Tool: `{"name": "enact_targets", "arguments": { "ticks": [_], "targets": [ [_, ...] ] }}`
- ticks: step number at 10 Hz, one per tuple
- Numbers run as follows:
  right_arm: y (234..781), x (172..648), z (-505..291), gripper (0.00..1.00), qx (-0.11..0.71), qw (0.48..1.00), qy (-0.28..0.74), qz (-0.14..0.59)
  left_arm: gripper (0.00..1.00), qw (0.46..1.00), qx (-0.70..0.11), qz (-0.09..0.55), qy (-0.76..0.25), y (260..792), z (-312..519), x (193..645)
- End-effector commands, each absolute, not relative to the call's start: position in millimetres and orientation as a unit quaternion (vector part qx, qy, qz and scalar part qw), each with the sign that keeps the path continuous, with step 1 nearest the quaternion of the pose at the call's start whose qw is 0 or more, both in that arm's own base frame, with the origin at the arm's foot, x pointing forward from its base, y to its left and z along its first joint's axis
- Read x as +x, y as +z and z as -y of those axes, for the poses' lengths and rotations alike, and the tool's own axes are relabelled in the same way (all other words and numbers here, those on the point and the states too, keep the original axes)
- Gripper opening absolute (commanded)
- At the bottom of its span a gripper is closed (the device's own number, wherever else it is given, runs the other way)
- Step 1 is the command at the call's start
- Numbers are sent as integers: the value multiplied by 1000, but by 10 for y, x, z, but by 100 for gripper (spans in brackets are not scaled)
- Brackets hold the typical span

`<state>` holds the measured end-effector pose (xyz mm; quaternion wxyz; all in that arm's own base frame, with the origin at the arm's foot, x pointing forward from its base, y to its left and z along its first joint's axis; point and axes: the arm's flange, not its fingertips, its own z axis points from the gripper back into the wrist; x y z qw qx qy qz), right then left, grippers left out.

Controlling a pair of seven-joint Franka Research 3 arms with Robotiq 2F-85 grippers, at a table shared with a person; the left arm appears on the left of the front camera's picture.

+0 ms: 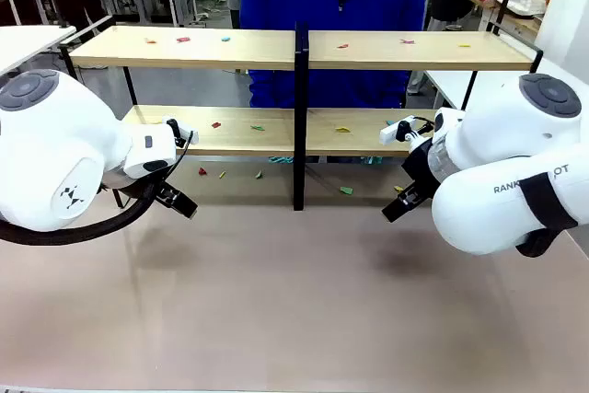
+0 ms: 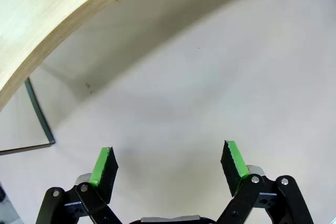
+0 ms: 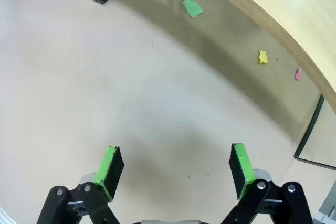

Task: Clean the shelves.
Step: Pick up the Duster when the human hands it over.

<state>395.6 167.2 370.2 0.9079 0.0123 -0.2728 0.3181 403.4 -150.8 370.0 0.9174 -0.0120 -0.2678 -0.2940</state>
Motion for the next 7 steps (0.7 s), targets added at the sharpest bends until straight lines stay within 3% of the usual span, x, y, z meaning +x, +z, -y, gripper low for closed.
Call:
{"name": "enact_targets", "arguments": {
  "ticks": [1, 7],
  "targets": [
    [3703, 3956, -1672, 100, 12, 908, 318, 273, 100, 917, -12, 268, -294, 3701, 1508, 4034],
    [3703, 3956, -1672, 100, 12, 908, 318, 273, 100, 917, -12, 268, -294, 3701, 1508, 4034]
  ]
}}
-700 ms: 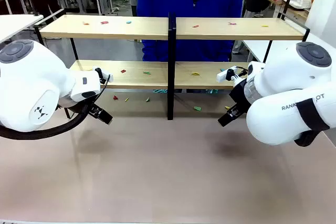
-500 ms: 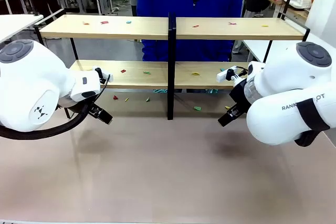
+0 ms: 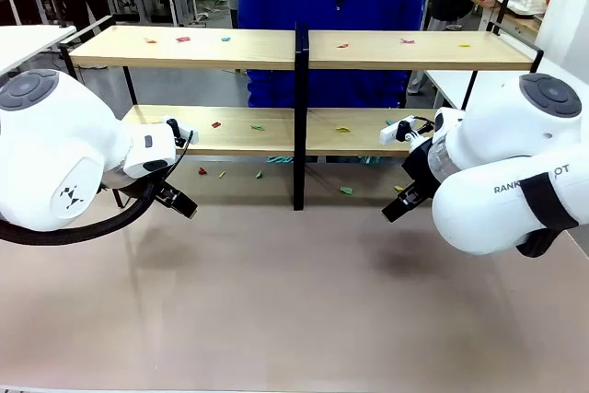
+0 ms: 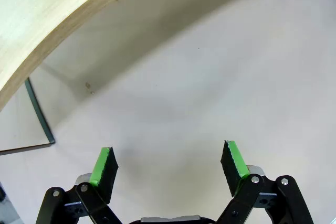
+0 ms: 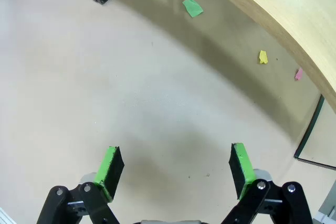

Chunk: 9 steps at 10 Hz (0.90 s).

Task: Clean the shelves.
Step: Pick up the Duster when the human hands it over.

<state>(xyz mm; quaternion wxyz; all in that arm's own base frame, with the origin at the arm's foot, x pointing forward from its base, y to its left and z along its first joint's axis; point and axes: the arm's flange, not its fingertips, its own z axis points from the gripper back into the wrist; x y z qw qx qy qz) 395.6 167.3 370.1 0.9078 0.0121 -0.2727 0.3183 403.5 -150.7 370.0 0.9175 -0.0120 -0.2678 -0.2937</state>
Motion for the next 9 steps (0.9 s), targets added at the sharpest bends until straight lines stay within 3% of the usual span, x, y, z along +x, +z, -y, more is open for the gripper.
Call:
{"name": "enact_targets", "arguments": {
  "ticks": [1, 8, 9],
  "targets": [
    [3703, 3956, -1672, 100, 12, 908, 318, 273, 100, 917, -12, 268, -294, 3701, 1508, 4034],
    [3701, 3956, -1673, 100, 12, 908, 318, 273, 100, 918, -12, 268, -294, 3700, 1507, 4035],
    [3831, 3914, -1626, 100, 45, 904, 354, 236, 100, 904, -49, 271, -327, 3832, 1404, 3920]
  ]
}}
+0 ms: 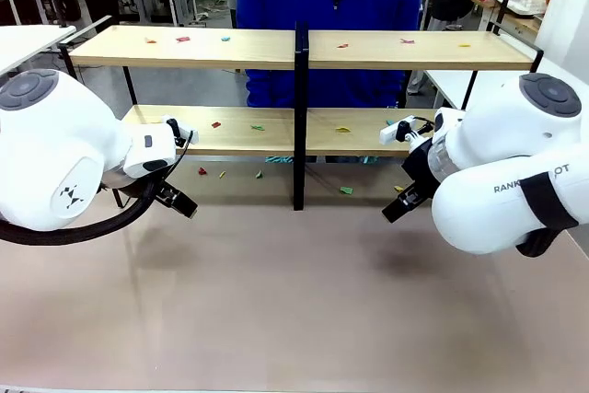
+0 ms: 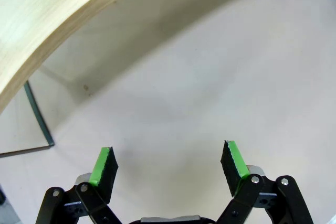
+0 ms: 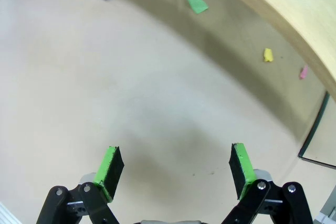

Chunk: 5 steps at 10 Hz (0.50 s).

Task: Clean the shelves.
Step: Pick up the Duster when the human hands it over.

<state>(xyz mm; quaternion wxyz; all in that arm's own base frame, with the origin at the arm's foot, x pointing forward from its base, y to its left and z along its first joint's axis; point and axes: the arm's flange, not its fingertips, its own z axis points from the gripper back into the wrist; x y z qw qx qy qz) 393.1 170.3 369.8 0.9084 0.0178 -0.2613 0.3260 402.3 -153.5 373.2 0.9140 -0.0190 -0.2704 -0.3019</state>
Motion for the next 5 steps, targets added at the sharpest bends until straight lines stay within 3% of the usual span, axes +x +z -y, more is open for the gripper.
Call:
{"name": "enact_targets", "arguments": {
  "ticks": [1, 2, 5],
  "targets": [
    [4167, 3803, -1465, 100, 79, 901, 361, 227, 100, 887, -103, 243, -379, 4128, 1239, 3682],
    [4657, 3580, -1239, 100, 83, 909, 341, 226, 100, 870, -124, 277, -388, 4575, 979, 3312],
    [5659, 2838, -693, 100, 72, 866, 339, 360, 100, 814, -121, 402, -401, 5365, 451, 2379]
  ]
}}
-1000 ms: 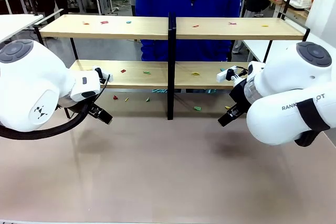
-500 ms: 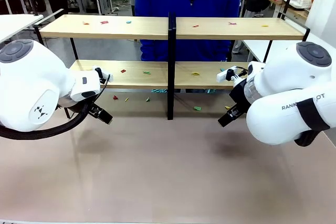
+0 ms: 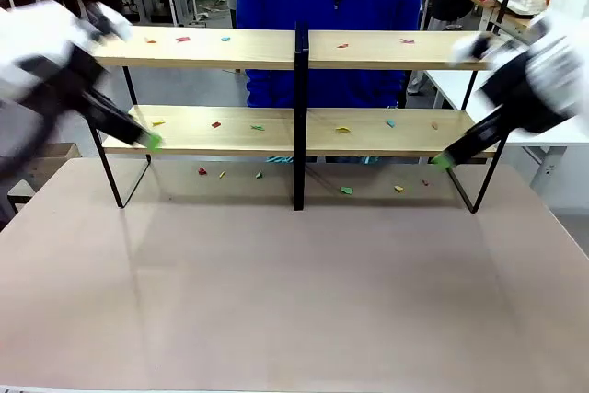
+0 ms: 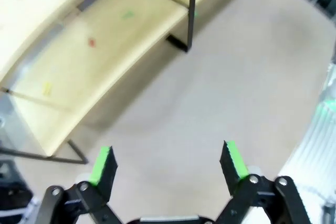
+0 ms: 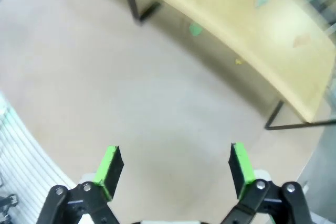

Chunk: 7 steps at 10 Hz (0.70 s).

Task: Clean the shelves.
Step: Pick up the Duster when the human hands it over.

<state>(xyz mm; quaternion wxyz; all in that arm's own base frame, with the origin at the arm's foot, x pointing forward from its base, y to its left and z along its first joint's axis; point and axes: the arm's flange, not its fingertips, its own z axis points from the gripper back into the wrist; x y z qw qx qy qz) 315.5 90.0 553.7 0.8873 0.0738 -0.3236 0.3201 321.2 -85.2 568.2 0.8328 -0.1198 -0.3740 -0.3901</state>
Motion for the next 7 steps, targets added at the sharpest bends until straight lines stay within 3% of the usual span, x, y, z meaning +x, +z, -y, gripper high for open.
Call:
{"name": "enact_targets", "arguments": {
  "ticks": [1, 3, 7],
  "targets": [
    [5909, 2654, -578, 100, 65, 851, 333, 401, 100, 792, -133, 434, -407, 5564, 264, 2164],
    [6166, 2470, -400, 100, 50, 834, 312, 452, 100, 752, -173, 485, -411, 5769, 29, 1952],
    [6257, 2213, -238, 100, 44, 822, 289, 488, 100, 738, -188, 508, -402, 5650, 64, 1806]
  ]
}}
